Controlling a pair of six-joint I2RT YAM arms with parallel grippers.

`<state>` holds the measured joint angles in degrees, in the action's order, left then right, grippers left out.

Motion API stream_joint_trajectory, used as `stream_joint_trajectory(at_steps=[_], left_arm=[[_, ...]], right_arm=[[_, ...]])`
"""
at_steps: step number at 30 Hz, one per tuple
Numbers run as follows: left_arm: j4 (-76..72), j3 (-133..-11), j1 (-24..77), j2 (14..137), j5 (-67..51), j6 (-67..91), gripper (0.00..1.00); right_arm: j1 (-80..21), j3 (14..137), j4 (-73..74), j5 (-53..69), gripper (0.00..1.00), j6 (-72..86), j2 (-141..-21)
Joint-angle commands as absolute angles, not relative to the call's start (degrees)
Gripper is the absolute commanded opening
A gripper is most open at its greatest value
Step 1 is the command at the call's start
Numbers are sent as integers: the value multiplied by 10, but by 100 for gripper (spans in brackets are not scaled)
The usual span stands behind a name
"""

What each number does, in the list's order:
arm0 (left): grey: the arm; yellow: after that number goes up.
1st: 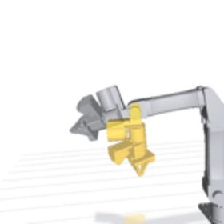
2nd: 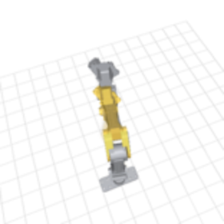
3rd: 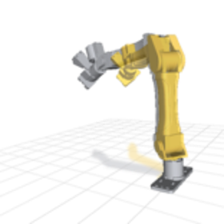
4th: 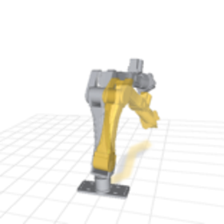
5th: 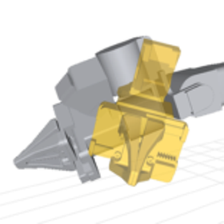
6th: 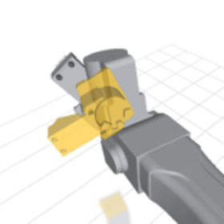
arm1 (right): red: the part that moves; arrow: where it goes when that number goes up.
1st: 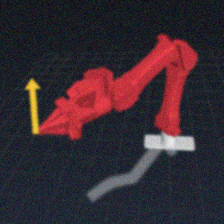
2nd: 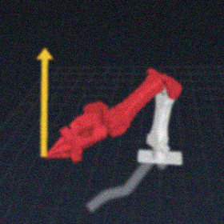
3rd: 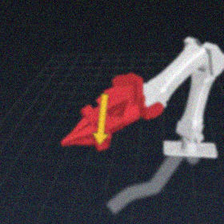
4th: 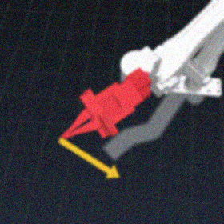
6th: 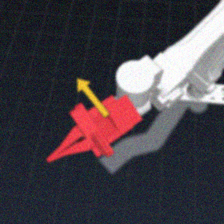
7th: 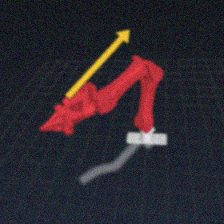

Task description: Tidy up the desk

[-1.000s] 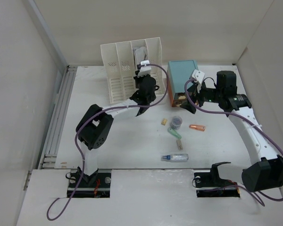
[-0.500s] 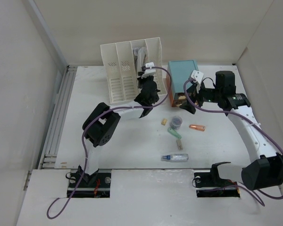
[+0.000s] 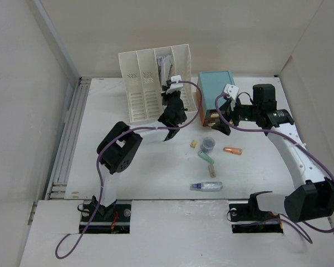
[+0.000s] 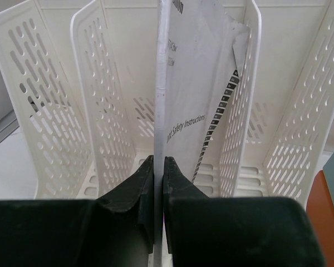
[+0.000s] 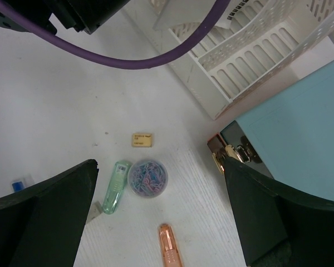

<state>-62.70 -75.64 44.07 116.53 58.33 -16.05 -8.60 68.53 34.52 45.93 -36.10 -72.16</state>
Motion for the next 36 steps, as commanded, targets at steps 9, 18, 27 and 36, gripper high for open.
stream_joint_trajectory(at_steps=[9, 18, 27, 36], left_arm=[[-728, -737, 458, 1137, 592, -216, 0], [-767, -787, 458, 1164, 581, -286, 0], [-783, -838, 458, 1197, 576, -319, 0], [-832, -844, 453, 1197, 552, -359, 0]], right_arm=[[-83, 706, 352, 483, 100, -376, -722], [-83, 706, 358, 483, 100, -376, -727], [-83, 711, 368, 489, 100, -381, -743], [-72, 711, 374, 494, 100, -387, -748]])
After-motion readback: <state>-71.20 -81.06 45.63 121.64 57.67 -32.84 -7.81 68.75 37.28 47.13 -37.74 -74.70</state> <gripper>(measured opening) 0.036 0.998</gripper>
